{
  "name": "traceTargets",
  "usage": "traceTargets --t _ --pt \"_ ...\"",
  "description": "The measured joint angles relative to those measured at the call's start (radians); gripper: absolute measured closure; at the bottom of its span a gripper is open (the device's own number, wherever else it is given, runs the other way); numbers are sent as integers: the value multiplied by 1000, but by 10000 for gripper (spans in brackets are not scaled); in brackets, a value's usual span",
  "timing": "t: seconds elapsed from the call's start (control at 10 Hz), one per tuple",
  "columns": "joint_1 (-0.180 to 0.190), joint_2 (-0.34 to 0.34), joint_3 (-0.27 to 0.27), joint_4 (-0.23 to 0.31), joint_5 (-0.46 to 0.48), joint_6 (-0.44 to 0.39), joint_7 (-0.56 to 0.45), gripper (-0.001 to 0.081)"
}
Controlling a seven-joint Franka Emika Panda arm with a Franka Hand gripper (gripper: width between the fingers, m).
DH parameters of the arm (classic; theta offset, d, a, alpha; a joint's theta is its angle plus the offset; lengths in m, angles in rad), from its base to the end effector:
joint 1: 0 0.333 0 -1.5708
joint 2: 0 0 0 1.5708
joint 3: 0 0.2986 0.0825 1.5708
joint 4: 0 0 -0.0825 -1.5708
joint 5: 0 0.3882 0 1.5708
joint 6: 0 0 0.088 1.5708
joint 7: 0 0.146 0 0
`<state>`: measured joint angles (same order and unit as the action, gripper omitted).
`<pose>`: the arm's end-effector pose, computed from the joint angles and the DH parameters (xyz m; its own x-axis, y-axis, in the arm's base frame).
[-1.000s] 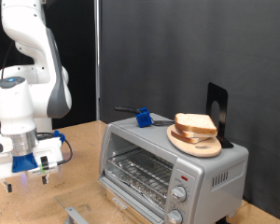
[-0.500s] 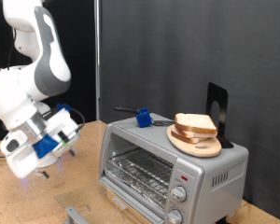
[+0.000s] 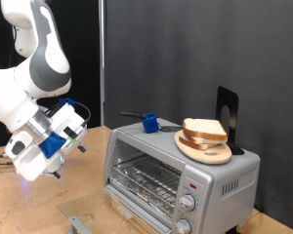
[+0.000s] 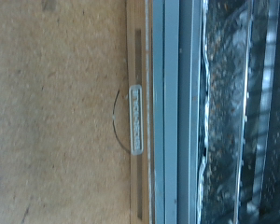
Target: Make a piece of toast with the oven
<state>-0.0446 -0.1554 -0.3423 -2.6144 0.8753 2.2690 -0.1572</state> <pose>0.4050 -0.1123 0.2427 0.6804 -0.6763 -0.2822 -0.6884 -0.4577 -0.5627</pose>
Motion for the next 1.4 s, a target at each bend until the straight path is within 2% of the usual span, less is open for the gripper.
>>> traceTargets --t 0.6,0.8,0.9,1.1,1.2,1.4 --pt "-4 10 -9 156 11 -113 45 -2" --pt "-4 10 -1 166 9 -116 66 -2" --pt "1 10 1 166 69 -110 48 -2" --pt "33 -6 22 175 265 -102 -26 -2" --pt "49 -20 38 180 317 -100 -39 -2" --pt "73 -55 71 189 315 -124 -66 -2"
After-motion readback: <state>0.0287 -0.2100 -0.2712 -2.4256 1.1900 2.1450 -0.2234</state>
